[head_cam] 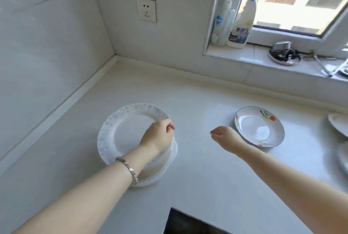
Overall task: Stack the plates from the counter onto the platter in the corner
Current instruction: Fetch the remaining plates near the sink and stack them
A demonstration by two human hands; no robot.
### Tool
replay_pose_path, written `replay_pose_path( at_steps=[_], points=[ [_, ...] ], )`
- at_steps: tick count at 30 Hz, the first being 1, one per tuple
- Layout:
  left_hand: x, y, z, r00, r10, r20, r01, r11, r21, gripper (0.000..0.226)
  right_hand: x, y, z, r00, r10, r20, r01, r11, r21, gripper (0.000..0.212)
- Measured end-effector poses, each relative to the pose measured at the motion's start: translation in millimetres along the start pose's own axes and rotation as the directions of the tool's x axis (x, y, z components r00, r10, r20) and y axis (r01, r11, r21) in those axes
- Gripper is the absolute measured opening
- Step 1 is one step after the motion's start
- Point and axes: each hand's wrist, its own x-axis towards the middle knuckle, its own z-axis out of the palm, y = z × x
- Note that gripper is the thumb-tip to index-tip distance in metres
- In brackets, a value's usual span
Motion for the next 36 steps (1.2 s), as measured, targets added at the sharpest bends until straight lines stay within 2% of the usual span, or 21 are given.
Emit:
replay_pose_path(
  at_steps=[3,6,8,14,17,20,23,26,29,31,33,34,36],
  points=[
    [9.3,55.4,51.2,0.953,0.022,0.303,-0.011,0.999,-0.038,0.022,-28.7,52.0,-41.1,0.997,0.073,0.015,-0.074,0.996,0.054,0.013],
    [5.4,114.1,106.5,0.886,0.044,0.462,-0.008,0.997,-0.079,0.026,-68.3,110.4,-90.2,0.994,0.112,-0.001,-0.112,0.994,0.007,0.009],
    [-2.6,153.9,143.4,0.835,0.077,0.545,-0.06,0.997,-0.048,0.024,-97.6,156.0,-124.8,0.983,0.176,-0.051,-0.176,0.984,0.015,0.014],
    [-39.0,264.6,270.0,0.731,0.155,0.665,-0.245,0.969,0.043,0.024,-166.8,309.9,-222.3,0.904,0.366,-0.219,-0.357,0.931,0.081,0.023],
    [-56.7,314.6,339.8,0.696,0.151,0.702,-0.246,0.969,0.035,0.018,-184.6,396.3,-259.8,0.851,0.457,-0.259,-0.422,0.888,0.182,0.015],
    [-76.2,362.3,403.8,0.672,0.142,0.726,-0.213,0.977,0.007,0.017,-196.8,488.1,-295.6,0.756,0.558,-0.343,-0.497,0.83,0.255,0.013],
    [-87.9,396.8,460.3,0.657,0.126,0.743,-0.211,0.977,0.021,0.022,-202.1,560.0,-324.5,0.623,0.703,-0.342,-0.535,0.702,0.469,0.03],
    [-96.5,423.3,493.9,0.686,0.101,0.72,-0.169,0.985,0.023,0.021,-194.5,607.2,-344.1,0.524,0.84,-0.14,-0.453,0.414,0.789,0.045],
    [-97.0,438.3,514.7,0.713,0.045,0.7,-0.081,0.997,0.017,0.026,-176.5,634.8,-356.5,0.527,0.85,0.023,-0.285,0.15,0.947,0.051],
    [-93.5,443.2,524.1,0.728,0.015,0.686,-0.025,1.0,0.005,0.026,-156.5,666.6,-355.5,0.53,0.847,0.044,-0.143,0.038,0.989,0.061],
    [-91.3,448.1,528.6,0.741,-0.032,0.671,0.053,0.999,-0.011,0.023,-130.7,720.8,-338.0,0.544,0.839,0.031,-0.057,0.0,0.998,0.078],
    [-90.4,451.8,530.6,0.75,-0.06,0.659,0.099,0.995,-0.021,0.022,-123.7,734.1,-330.9,0.554,0.832,0.026,-0.019,-0.019,1.0,0.076],
    [-85.9,456.0,533.1,0.767,-0.13,0.628,0.211,0.976,-0.056,0.022,-125.1,715.8,-331.4,0.527,0.849,0.033,0.052,-0.071,0.996,0.056]
  ],
)
